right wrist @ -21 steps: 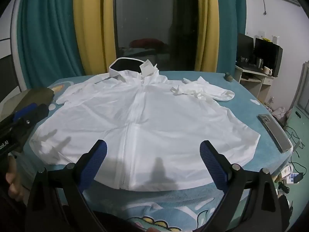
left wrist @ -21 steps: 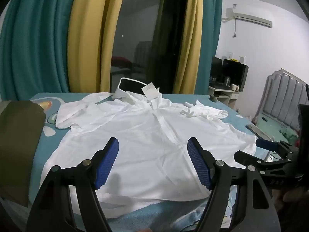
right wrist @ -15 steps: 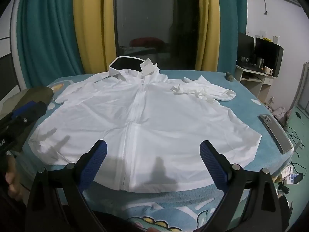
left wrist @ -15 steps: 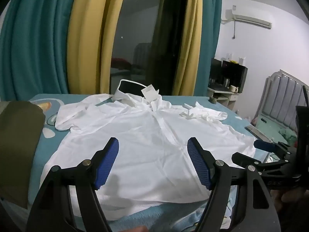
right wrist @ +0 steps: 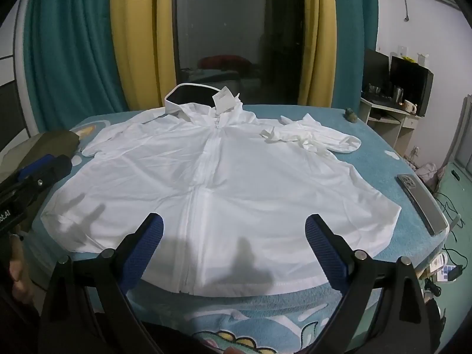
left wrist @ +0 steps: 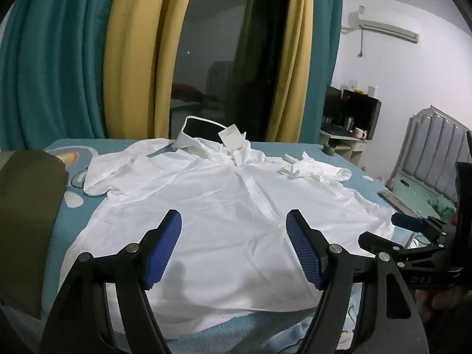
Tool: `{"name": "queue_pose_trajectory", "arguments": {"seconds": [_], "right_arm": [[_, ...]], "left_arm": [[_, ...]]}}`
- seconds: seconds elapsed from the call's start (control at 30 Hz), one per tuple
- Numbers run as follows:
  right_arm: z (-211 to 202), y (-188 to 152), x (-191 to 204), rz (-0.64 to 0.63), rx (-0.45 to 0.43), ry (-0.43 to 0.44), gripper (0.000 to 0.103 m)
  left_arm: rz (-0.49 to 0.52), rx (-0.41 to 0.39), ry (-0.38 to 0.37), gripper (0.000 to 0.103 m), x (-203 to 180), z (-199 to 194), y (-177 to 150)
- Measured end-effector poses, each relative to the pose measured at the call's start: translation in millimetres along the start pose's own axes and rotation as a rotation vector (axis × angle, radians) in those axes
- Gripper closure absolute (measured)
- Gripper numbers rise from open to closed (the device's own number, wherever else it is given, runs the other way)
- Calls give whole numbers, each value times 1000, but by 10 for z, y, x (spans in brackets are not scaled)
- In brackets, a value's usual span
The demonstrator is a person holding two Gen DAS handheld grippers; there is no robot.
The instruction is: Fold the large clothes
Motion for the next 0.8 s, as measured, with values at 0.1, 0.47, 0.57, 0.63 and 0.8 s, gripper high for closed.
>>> {"name": "queue_pose_trajectory", "arguments": {"seconds": [0.1, 0.47, 0.57, 0.63, 0.8], "right_arm": [[19, 5, 14, 4, 1, -2, 7], [17, -4, -45, 11, -4, 2, 7], [8, 2, -38, 11, -4, 0, 7], [-1, 7, -32, 9, -4, 1, 7], [10, 4, -41, 9, -4, 1, 7]], "left_arm": [[-9, -1, -4, 26, -3, 5, -4], [3, -4, 1, 26, -4, -15, 0], [6, -5, 2, 26, 0, -18, 9], [5, -4, 1, 26, 0, -17, 12], [1, -1, -11, 26, 1, -21, 12]]}}
Point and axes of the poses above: each gripper's, at about its wrist camera, not at the fingertips, and z roughly the way its jaws point, x to its left, y to its top, the point moved 7 cm from there along z, roughly the way its jaws point, and after that the axes turned 1 degree about -x, right-handed, at the moved point
